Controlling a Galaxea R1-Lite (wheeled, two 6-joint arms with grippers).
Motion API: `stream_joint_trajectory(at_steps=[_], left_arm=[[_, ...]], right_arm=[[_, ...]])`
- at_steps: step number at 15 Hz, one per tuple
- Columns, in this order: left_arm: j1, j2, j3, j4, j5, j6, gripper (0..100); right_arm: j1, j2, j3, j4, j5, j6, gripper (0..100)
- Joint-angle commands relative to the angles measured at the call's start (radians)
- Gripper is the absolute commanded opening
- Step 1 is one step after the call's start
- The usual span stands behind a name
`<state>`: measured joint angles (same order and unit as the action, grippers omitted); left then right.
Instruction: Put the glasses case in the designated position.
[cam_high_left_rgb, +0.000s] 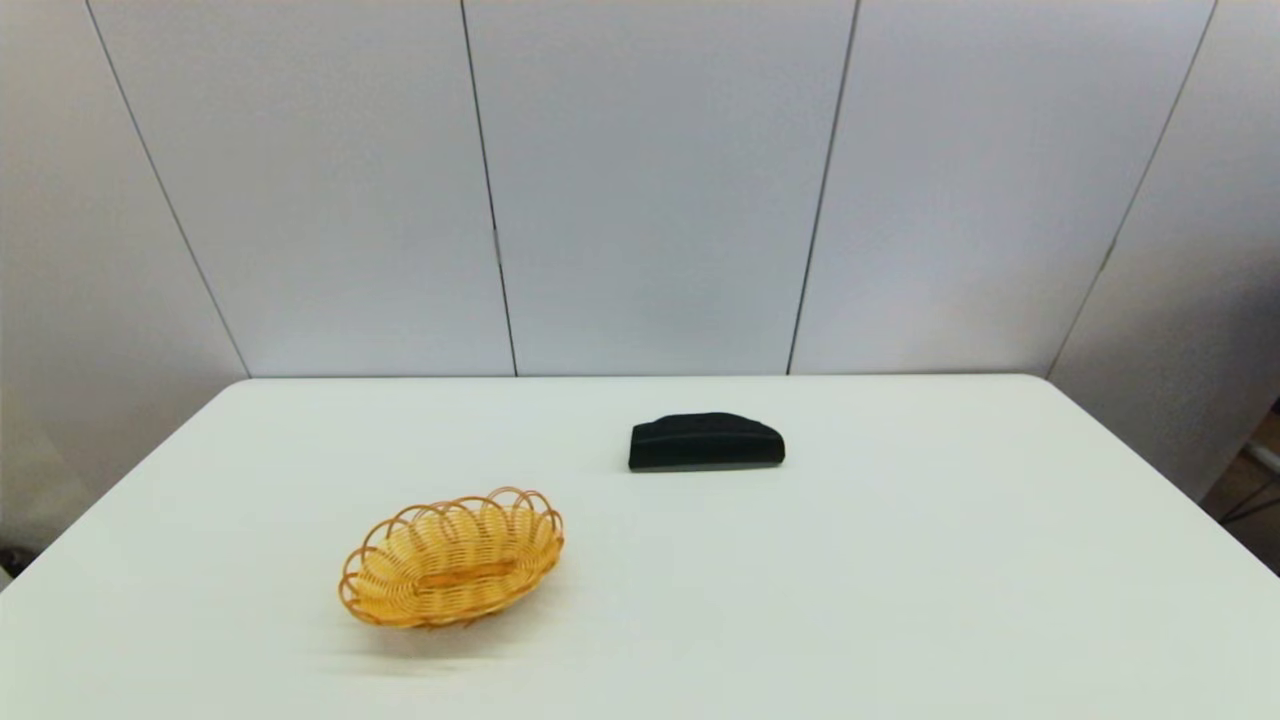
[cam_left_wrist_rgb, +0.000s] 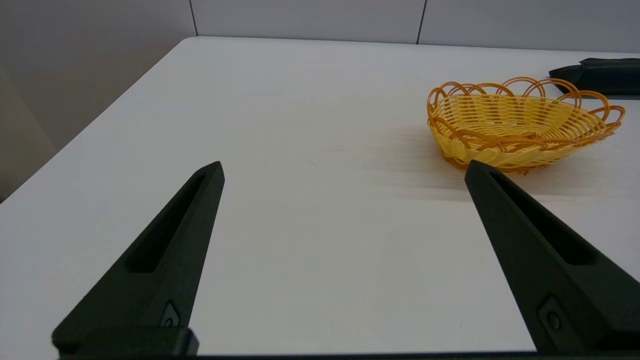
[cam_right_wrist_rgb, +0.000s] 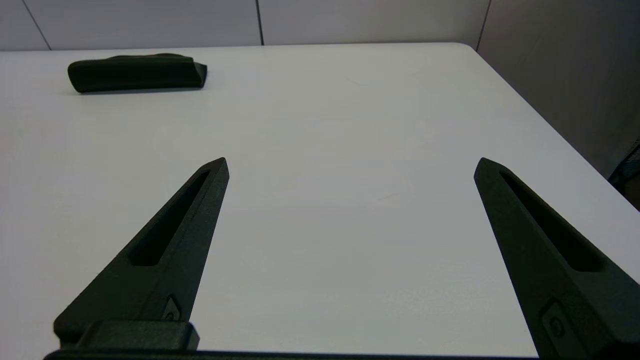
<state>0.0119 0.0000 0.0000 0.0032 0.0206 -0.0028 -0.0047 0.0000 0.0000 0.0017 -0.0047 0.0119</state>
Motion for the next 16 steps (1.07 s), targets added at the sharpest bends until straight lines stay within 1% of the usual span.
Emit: stream_joint_trajectory(at_steps=[1,8,10,12,14,16], left_arm=[[0.0,0.0,0.0,0.0,0.001,-0.002,100],[0.0,0.0,-0.003,0.0,-0.016,0.089,100],[0.0,0.06,-0.038,0.004,-0.025,0.098,100],[-0.001,0.153,-0.143,0.004,-0.068,0.102,100],[-0.029,0.264,-0.267,0.006,-0.105,0.112,100],[-0.047,0.403,-0.436,0.06,-0.105,0.121,100]], right_arm=[[0.0,0.0,0.0,0.0,0.0,0.0,100],[0.0,0.0,0.0,0.0,0.0,0.0,100],[0.0,0.0,0.0,0.0,0.0,0.0,100],[0.0,0.0,0.0,0.0,0.0,0.0,100],[0.0,0.0,0.0,0.0,0.0,0.0,100],[0.0,0.0,0.0,0.0,0.0,0.0,100]])
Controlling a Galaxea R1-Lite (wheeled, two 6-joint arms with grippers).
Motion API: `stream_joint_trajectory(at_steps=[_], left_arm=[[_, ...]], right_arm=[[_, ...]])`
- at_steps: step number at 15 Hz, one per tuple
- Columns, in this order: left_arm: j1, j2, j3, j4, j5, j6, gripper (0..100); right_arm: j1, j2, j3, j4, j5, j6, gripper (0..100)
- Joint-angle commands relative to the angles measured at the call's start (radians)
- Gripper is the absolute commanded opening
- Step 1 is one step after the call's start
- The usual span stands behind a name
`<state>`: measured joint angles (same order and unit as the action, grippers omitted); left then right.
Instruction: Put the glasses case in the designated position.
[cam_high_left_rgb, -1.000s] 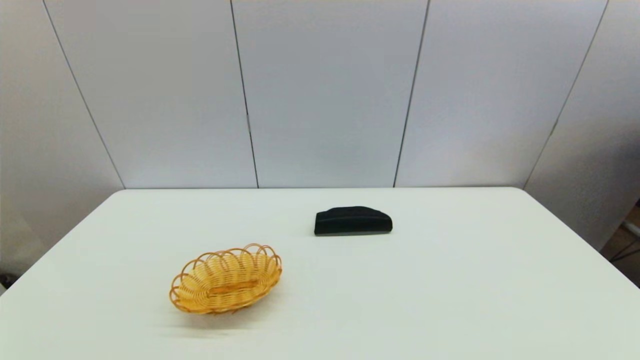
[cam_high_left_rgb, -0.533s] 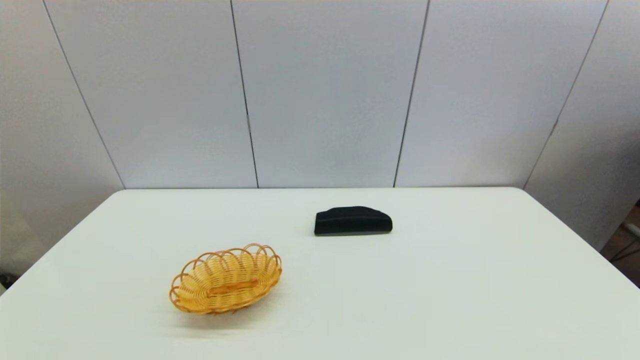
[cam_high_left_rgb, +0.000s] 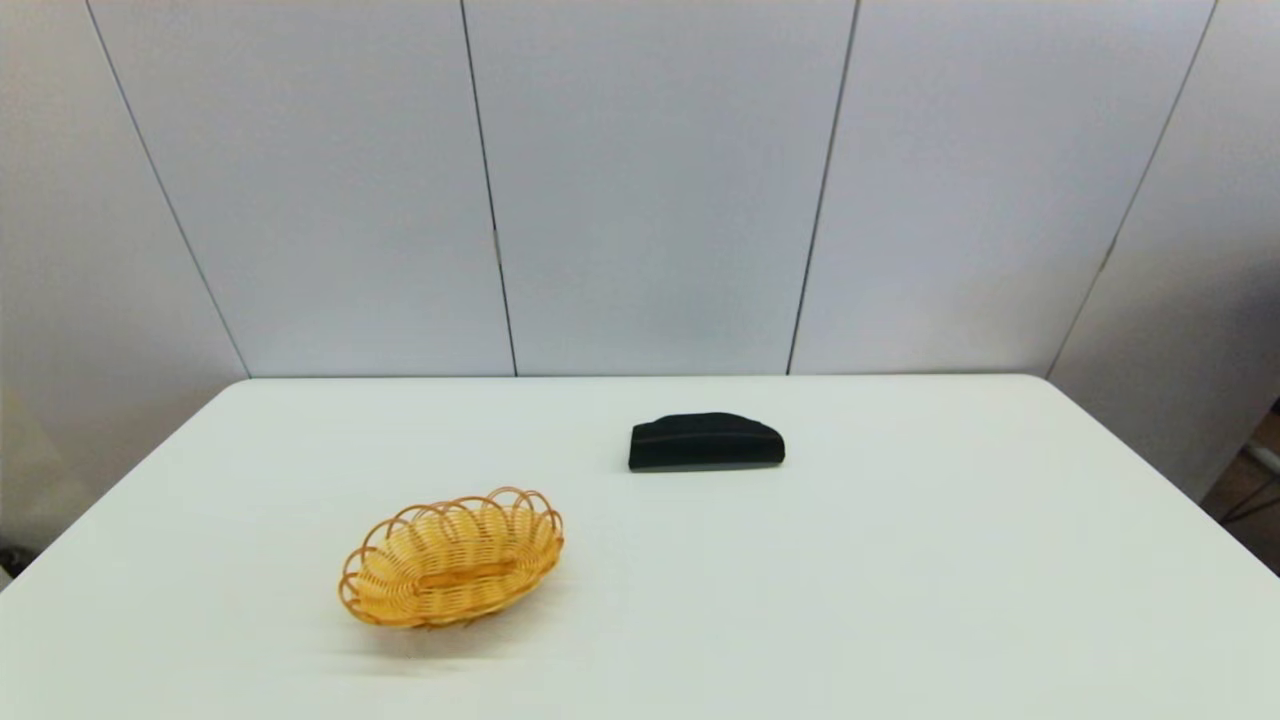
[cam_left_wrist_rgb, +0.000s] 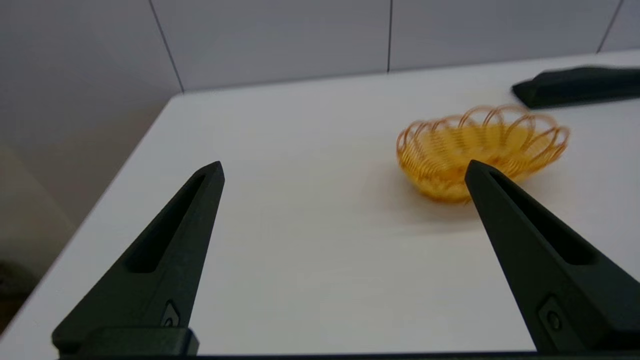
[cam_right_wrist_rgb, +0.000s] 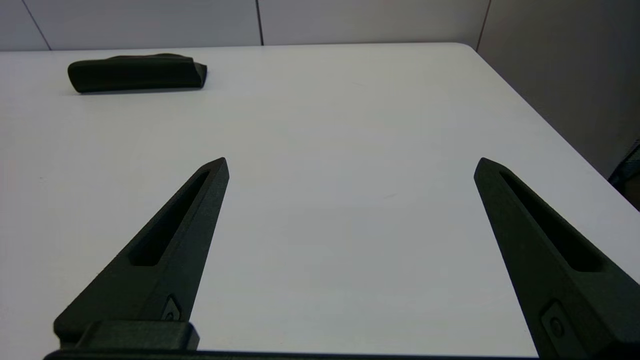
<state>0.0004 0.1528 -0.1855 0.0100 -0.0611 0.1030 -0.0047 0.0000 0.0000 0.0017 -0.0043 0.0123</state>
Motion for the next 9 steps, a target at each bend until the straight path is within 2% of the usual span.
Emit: stream_joint_trajectory(at_steps=[1,9], left_arm=[[-0.04,0.317,-0.321,0.076,-0.023,0.027,100],[-0.02,0.643,-0.546,0.068,-0.02,0.284,100]], right_arm=[[0.0,0.0,0.0,0.0,0.0,0.0,100],[0.0,0.0,0.0,0.0,0.0,0.0,100]])
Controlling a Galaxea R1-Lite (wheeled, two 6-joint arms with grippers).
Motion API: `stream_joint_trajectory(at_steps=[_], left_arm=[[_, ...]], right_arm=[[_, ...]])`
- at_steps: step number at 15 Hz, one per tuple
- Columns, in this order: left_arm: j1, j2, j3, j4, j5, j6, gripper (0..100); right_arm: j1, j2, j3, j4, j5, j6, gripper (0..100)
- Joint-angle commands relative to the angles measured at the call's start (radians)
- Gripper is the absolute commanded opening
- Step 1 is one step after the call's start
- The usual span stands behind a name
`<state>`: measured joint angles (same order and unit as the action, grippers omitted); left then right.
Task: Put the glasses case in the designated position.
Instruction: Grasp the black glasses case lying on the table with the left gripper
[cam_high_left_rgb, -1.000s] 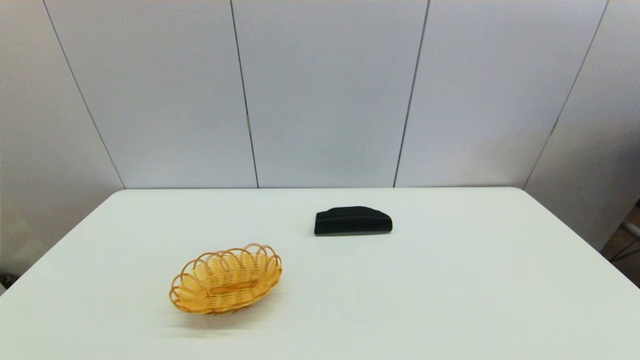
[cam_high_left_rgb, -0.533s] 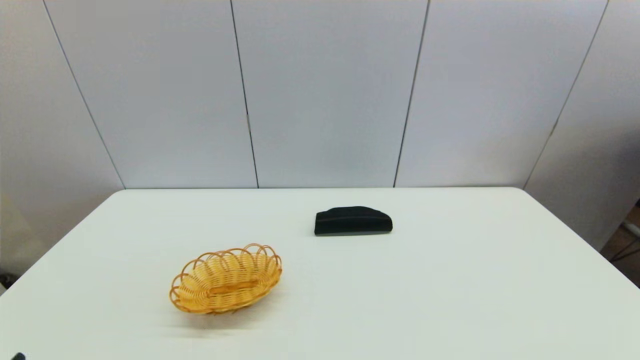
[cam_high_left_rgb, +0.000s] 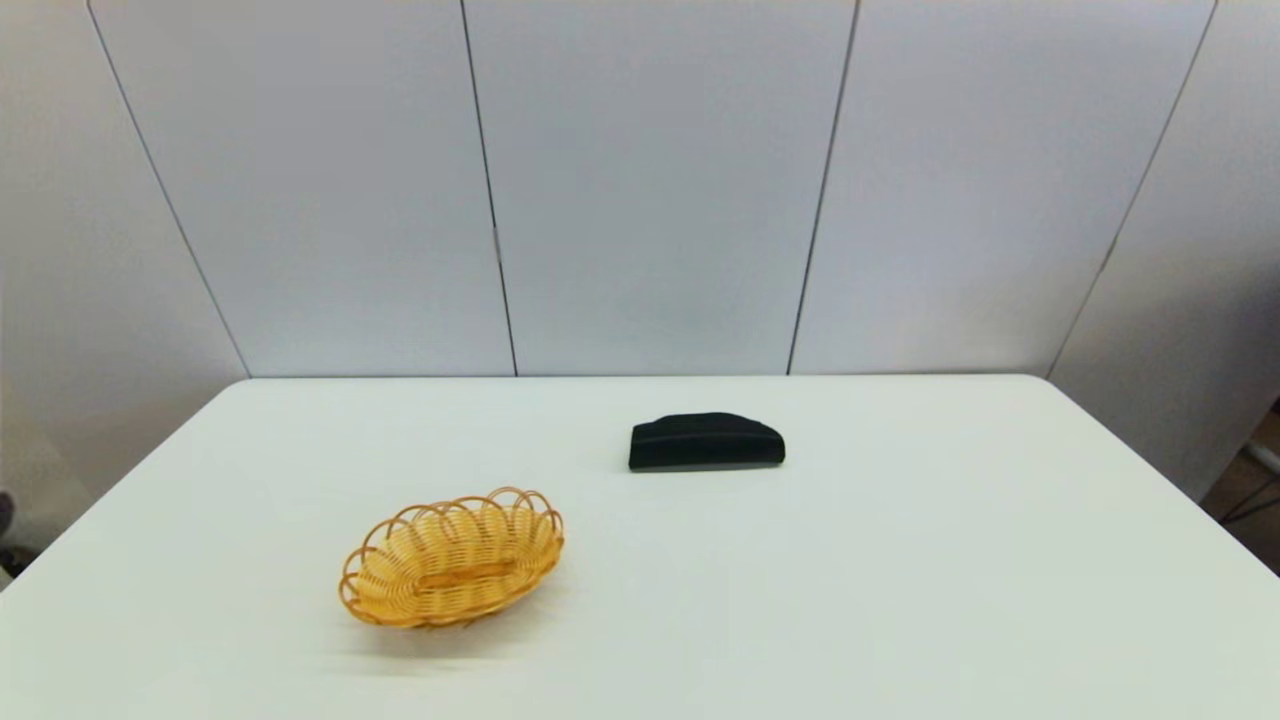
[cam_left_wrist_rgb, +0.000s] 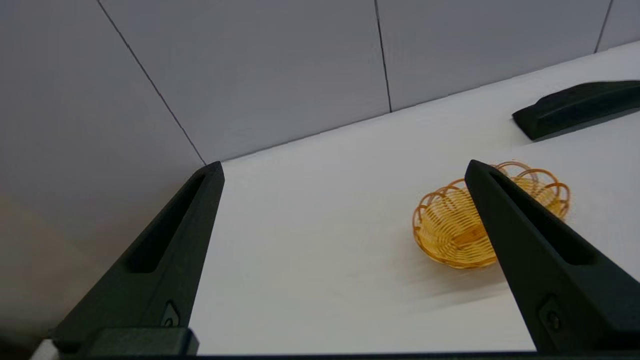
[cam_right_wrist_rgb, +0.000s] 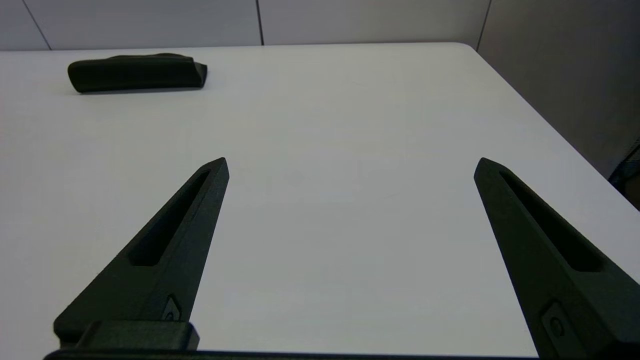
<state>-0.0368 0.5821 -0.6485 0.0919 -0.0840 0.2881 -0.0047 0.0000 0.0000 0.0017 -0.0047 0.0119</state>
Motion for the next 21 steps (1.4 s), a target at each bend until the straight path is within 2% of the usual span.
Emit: stream_joint_trajectory(at_steps=[1,3,6,10,16,18,21], left_arm=[[0.048,0.318,-0.157,-0.011,0.0,0.146,100],[0.071,0.479,-0.276,0.009,-0.026,0.195,100],[0.089,0.694,-0.431,0.037,-0.16,0.283,100],[0.098,0.958,-0.678,0.169,-0.342,0.39,100],[0.075,1.136,-0.689,0.154,-0.551,0.657,100],[0.025,1.17,-0.688,0.152,-0.563,0.711,100],[-0.046,1.243,-0.741,0.15,-0.574,0.714,100]], right_arm=[[0.0,0.0,0.0,0.0,0.0,0.0,100],[0.0,0.0,0.0,0.0,0.0,0.0,100],[0.0,0.0,0.0,0.0,0.0,0.0,100],[0.0,0.0,0.0,0.0,0.0,0.0,100],[0.0,0.0,0.0,0.0,0.0,0.0,100],[0.0,0.0,0.0,0.0,0.0,0.0,100],[0.0,0.0,0.0,0.0,0.0,0.0,100]])
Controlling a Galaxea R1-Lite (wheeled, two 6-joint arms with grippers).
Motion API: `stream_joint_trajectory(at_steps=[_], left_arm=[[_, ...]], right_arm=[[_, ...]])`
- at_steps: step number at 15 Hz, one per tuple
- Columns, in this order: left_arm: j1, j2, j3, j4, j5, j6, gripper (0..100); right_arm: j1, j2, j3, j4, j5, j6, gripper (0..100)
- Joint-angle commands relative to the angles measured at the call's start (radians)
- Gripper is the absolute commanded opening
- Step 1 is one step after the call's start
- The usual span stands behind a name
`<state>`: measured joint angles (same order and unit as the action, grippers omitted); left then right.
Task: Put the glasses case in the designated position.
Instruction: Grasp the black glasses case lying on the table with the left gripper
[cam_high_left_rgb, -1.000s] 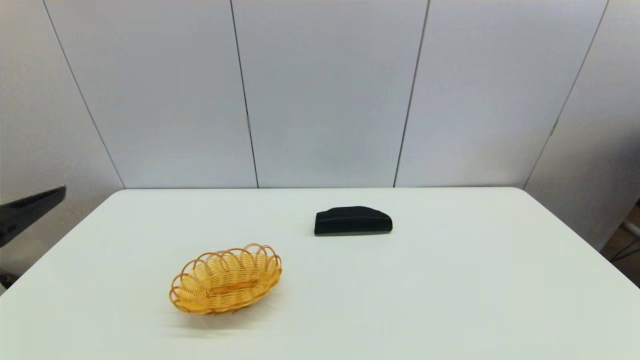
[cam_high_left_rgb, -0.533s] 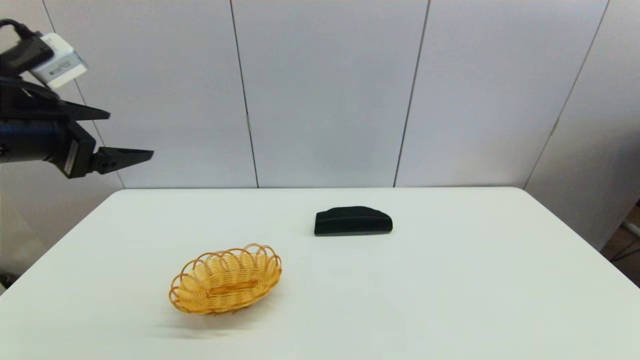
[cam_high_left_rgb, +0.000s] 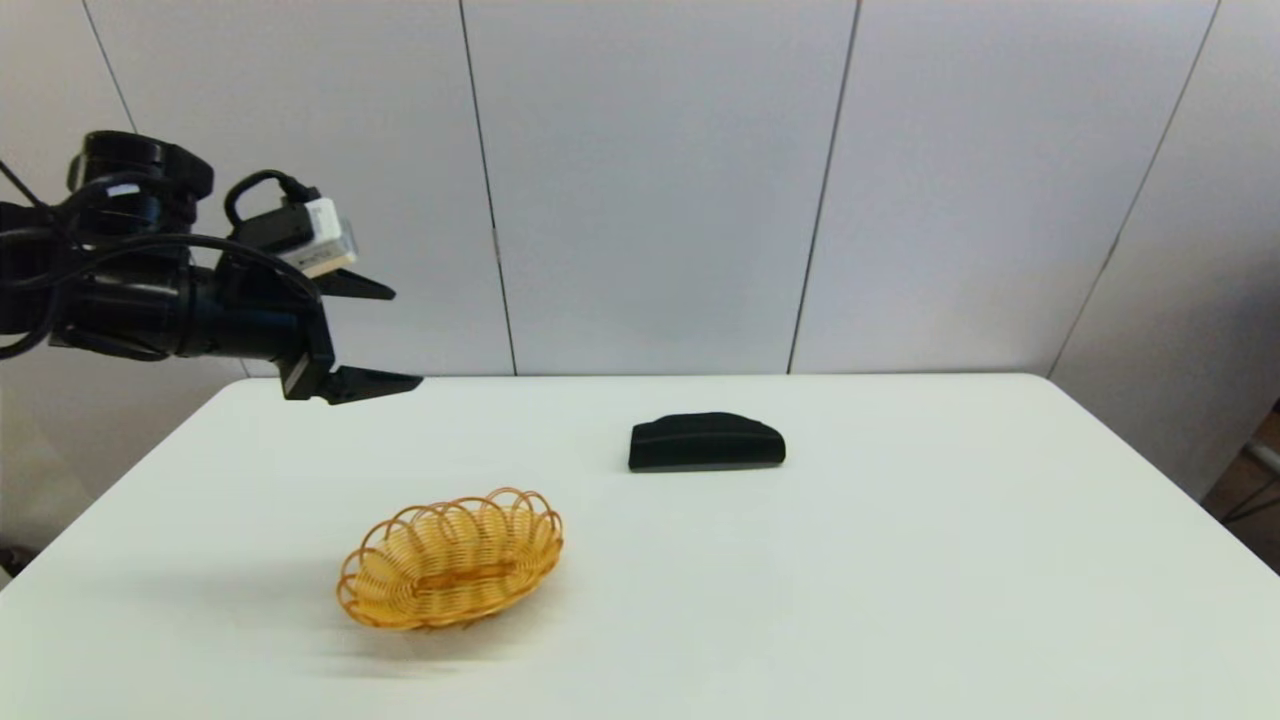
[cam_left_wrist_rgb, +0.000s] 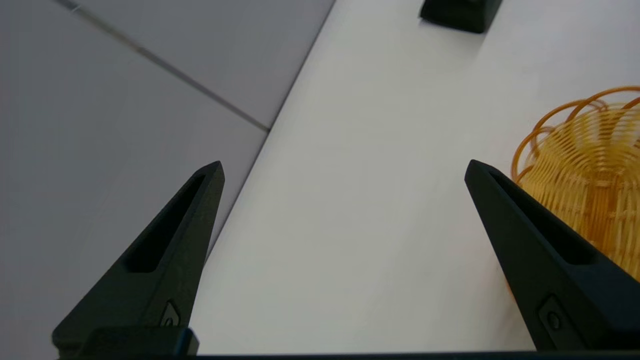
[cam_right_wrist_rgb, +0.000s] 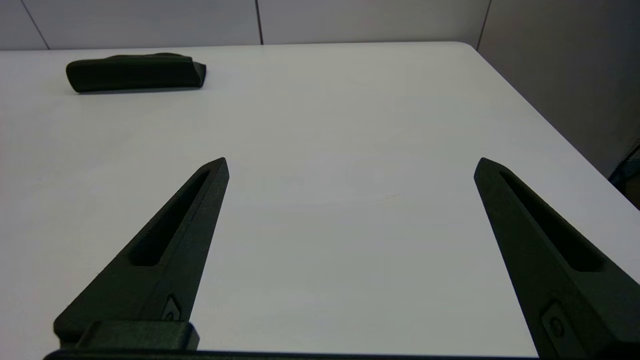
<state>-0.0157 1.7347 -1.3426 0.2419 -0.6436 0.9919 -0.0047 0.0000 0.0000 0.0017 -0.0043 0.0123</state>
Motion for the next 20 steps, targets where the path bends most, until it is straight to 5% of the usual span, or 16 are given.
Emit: stream_joint_trajectory(at_steps=[1,8,15,20], left_arm=[[-0.085,0.114,-0.067,-0.001,-0.028,0.01,100],[-0.242,0.227,-0.204,0.004,-0.036,0.007,100],[-0.421,0.227,-0.303,0.203,0.121,-0.085,100],[-0.452,0.226,-0.323,0.244,0.137,-0.174,100]], right_arm=[[0.0,0.0,0.0,0.0,0.0,0.0,100],[0.0,0.0,0.0,0.0,0.0,0.0,100],[0.0,0.0,0.0,0.0,0.0,0.0,100],[0.0,0.0,0.0,0.0,0.0,0.0,100]])
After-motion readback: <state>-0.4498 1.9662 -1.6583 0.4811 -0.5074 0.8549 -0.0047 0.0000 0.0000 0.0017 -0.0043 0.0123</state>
